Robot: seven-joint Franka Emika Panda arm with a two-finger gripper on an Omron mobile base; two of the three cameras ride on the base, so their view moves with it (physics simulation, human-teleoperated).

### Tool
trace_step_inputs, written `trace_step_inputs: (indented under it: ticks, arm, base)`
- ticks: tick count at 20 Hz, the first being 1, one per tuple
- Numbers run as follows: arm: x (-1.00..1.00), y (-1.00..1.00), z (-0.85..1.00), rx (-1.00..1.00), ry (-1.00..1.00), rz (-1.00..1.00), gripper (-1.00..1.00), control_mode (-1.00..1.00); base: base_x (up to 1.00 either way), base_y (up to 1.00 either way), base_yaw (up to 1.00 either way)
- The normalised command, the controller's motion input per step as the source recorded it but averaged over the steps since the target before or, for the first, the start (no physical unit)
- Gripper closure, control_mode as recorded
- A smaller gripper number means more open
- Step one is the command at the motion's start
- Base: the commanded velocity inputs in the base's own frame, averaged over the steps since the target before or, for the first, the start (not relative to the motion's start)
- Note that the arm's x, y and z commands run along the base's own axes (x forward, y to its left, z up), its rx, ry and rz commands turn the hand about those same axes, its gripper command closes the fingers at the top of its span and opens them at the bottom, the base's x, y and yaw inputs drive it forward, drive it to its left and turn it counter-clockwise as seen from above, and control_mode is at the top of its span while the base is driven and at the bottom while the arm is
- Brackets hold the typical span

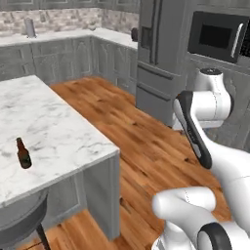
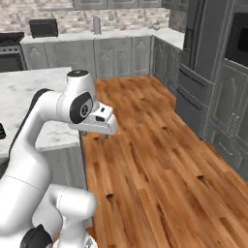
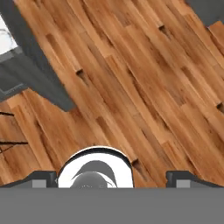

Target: Place the drinks on the dining counter in a tight cluster.

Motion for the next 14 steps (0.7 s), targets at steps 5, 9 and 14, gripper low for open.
trace_step_inputs:
  ticks: [5,9,14]
  arm:
    - [0.0,0.0,0.0,0.0,0.0,0.0,-1.0,1.0]
    - [0.0,0.0,0.0,0.0,0.0,0.0,-1.0,1.0]
    - [0.0,0.0,0.0,0.0,0.0,0.0,-1.0,1.0]
  base:
    - [0.12,0.0,-0.93]
    - [0.25,-0.07,-0.85]
    - [0.67,-0.3,-0.66]
